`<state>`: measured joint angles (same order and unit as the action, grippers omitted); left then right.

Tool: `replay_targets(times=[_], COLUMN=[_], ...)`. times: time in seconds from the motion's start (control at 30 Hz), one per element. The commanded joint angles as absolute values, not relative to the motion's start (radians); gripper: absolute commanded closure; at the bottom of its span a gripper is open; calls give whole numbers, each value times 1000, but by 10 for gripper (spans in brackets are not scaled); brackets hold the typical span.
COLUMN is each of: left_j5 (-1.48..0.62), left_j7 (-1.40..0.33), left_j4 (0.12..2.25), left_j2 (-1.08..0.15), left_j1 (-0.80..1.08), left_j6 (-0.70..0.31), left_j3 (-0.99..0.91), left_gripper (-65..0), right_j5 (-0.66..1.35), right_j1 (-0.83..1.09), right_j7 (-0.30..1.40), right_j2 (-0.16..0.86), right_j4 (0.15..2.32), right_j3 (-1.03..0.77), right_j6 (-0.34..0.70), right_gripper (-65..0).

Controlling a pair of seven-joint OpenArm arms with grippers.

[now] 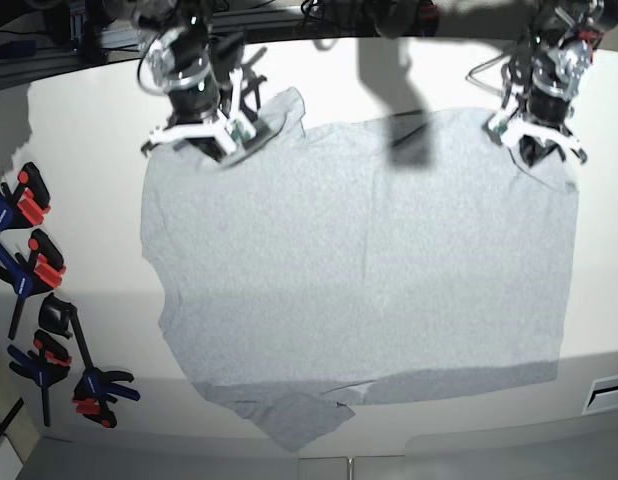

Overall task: Fold the T-shirt properly
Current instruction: 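Lift the shoulder edge and carry it toward the hem with both grippers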

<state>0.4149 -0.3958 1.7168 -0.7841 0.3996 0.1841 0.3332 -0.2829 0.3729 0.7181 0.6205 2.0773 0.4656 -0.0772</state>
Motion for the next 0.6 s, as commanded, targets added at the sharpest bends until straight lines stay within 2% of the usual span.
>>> replay_targets(times=[0.0, 0.3, 0.43, 0.57], left_j5=[402, 242, 200, 173], left_j7=[-387, -371, -365, -357], left_j4=[1728, 1726, 1676, 1532], left_j2=[-801, -795, -764, -697], left_j1=[371, 198, 116, 33], left_j6=[210, 210, 210, 210], left_j3=[326, 326, 326, 326], left_gripper=[0, 0, 0, 0], right_j5=[-270, -223, -224, -224], right_j1=[338, 141, 64, -14], right_j7=[692, 670, 624, 596], right_j2=[628, 619, 559, 483], right_j4=[2095, 1989, 1876, 1745], right_j3=[461, 461, 461, 461], right_j6=[-91, -91, -91, -90], right_gripper=[0, 0, 0, 0])
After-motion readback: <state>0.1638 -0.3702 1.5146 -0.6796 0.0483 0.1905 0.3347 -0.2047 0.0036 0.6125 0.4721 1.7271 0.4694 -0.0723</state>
